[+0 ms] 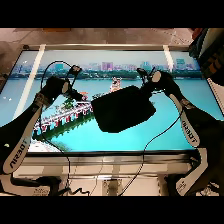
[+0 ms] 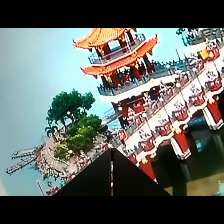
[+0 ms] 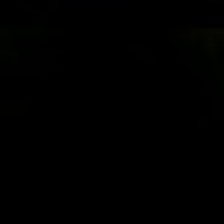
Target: Fold the clothes and pants, and hang the long-sleeved shirts on hangers.
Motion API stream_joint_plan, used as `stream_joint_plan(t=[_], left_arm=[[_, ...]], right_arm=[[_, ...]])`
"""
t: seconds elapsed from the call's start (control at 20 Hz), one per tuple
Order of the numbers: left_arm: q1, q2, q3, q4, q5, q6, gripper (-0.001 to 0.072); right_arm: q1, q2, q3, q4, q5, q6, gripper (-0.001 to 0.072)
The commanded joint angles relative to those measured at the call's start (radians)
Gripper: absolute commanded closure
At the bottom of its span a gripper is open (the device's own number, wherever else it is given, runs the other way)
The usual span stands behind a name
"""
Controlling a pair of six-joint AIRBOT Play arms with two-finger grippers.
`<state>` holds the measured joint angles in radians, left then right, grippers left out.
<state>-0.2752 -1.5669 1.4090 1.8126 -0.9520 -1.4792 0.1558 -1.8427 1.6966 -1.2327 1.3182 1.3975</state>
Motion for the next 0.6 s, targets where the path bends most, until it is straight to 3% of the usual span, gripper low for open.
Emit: stream_joint_plan(t=[0.0,0.1,0.3,0.4,0.5,0.55], left_arm=[[0.001,0.001,0.001,0.010,-0.004,-0.002,0.0690],[0.001,0.001,0.001,0.008,-0.012,-0.002,0.0690],[0.001,0.001,0.001,0.008,-0.024,-0.002,0.0690],[0.001,0.001,0.001,0.008,-0.025,-0.002,0.0690],[0.001,0.001,0.001,0.008,-0.026,-0.002,0.0690],[0.001,0.001,0.001,0.008,-0.026,-0.002,0.0690]], right_arm=[[-0.076,0.017,0.024,-0.105,0.415,-0.096,0.0680],[-0.130,0.037,0.022,-0.174,0.526,-0.110,0.0680],[-0.246,0.068,0.019,-0.232,0.459,-0.111,0.0679],[-0.302,0.083,0.019,-0.113,0.295,-0.156,0.0680],[-0.355,0.092,0.019,0.169,0.122,-0.205,0.0679],[-0.369,0.089,0.019,0.307,0.045,-0.205,0.0641]])
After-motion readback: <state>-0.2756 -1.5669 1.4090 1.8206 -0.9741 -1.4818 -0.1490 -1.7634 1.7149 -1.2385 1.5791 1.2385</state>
